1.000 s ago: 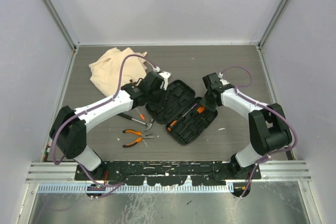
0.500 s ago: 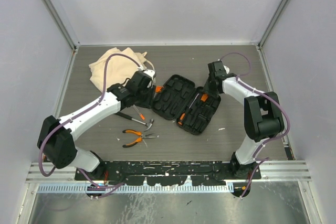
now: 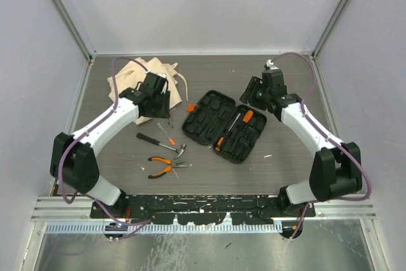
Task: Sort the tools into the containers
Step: Place the screwdriver in the storage box, then pick up the screwdriver from the center of the board.
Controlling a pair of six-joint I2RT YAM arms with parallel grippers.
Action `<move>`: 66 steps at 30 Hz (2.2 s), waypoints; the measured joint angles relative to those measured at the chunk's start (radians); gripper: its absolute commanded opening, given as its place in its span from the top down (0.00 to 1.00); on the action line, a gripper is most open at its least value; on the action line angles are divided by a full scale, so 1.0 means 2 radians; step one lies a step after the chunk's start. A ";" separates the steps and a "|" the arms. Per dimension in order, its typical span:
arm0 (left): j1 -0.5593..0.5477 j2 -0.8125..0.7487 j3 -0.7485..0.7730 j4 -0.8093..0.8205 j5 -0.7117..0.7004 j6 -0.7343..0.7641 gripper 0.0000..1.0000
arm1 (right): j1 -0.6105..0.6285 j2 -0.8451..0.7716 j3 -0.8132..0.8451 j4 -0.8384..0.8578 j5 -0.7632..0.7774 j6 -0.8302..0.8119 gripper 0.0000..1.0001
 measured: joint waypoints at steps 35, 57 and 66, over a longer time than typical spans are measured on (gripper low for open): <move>0.092 0.183 0.042 0.129 0.025 -0.090 0.73 | 0.000 -0.109 -0.163 -0.013 -0.033 0.025 0.45; 0.098 0.226 0.050 0.165 0.045 -0.106 0.90 | 0.000 -0.109 -0.163 -0.012 -0.037 0.030 0.45; 0.098 0.203 0.049 0.150 0.048 -0.092 1.00 | 0.000 -0.114 -0.163 -0.012 -0.033 0.042 0.47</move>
